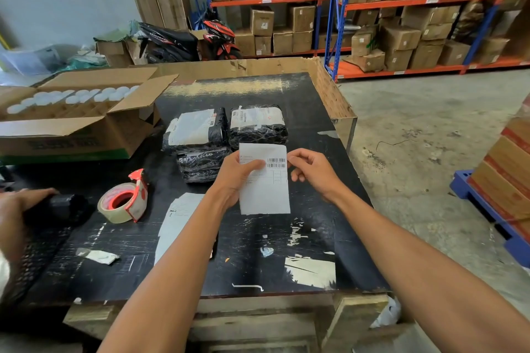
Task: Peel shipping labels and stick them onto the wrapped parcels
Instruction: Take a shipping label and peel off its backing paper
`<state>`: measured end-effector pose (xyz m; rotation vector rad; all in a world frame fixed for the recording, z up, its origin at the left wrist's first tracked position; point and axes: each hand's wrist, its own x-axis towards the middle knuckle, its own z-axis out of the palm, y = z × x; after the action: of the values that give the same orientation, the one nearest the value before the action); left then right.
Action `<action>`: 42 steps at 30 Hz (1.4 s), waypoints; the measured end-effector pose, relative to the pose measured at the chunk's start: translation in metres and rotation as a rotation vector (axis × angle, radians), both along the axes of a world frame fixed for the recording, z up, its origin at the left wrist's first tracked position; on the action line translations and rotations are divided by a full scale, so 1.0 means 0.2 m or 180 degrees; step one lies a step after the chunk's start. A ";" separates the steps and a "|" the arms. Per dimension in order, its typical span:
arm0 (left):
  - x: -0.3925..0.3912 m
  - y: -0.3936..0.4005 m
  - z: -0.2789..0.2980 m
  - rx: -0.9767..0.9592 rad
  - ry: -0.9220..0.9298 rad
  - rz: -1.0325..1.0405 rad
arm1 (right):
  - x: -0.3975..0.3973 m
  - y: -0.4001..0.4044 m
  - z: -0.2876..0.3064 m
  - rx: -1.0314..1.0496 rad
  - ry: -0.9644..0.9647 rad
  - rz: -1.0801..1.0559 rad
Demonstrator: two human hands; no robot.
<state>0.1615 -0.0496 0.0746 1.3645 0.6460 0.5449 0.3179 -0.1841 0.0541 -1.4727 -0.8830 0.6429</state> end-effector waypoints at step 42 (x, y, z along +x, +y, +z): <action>0.05 -0.02 0.02 -0.0394 -0.0080 -0.0008 | -0.06 0.05 0.11 0.0123 0.0905 0.0357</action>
<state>0.1706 -0.0544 0.0784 1.2404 0.6470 0.5110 0.3066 -0.1743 0.0752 -1.2654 -0.7546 0.8896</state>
